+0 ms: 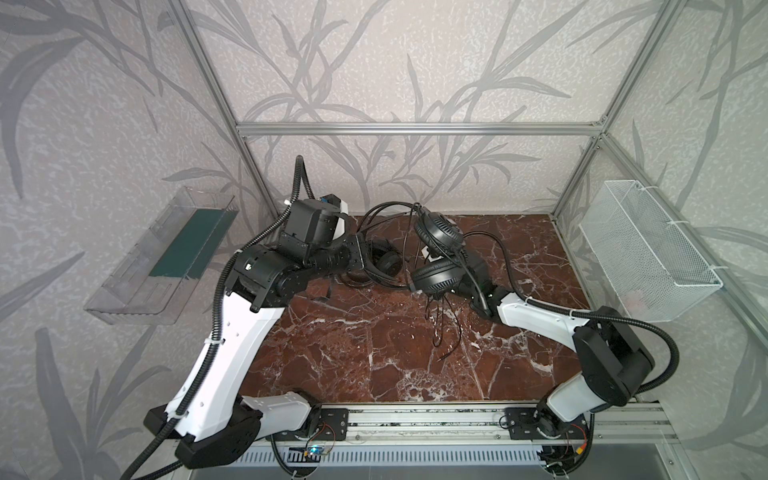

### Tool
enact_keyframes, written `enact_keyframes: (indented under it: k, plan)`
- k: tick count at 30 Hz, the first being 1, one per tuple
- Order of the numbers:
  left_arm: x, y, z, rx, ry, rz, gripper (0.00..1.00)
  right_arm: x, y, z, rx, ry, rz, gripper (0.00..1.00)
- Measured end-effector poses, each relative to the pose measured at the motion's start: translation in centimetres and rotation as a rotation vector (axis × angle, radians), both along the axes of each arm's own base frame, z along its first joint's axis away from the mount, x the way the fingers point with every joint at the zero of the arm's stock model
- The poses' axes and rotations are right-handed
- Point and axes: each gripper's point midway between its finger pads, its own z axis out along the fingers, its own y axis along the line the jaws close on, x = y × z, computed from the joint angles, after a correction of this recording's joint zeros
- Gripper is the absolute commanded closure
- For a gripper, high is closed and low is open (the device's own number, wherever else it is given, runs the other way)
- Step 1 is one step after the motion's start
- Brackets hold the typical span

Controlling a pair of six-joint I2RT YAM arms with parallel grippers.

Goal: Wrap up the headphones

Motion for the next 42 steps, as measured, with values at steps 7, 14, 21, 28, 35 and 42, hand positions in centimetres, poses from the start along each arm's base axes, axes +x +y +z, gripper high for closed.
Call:
enact_keyframes:
  k: [7,14,21,28,35,42]
  plan:
    - [0.3,0.7,0.6,0.004,-0.022,0.043,1.00,-0.4,-1.6,-4.2,-0.003,0.053,-0.112,0.84]
    - [1.8,2.9,0.7,0.025,-0.036,0.145,1.00,-3.5,-0.4,-6.5,-0.034,0.057,-0.117,0.96]
    - [5.0,6.2,-2.0,0.036,0.052,0.292,1.00,-9.2,2.5,-8.3,-0.055,0.052,-0.031,1.00]
    - [6.1,5.9,-5.4,0.038,0.145,0.320,1.00,-15.8,6.6,-5.2,-0.110,-0.031,0.124,1.00]
    - [6.4,5.6,-8.1,-0.006,0.201,0.351,1.00,-17.4,8.0,0.2,-0.142,-0.108,0.172,1.00]
    - [5.6,5.8,-9.6,0.005,0.230,0.353,1.00,-17.3,6.9,2.3,-0.301,-0.175,0.168,0.99]
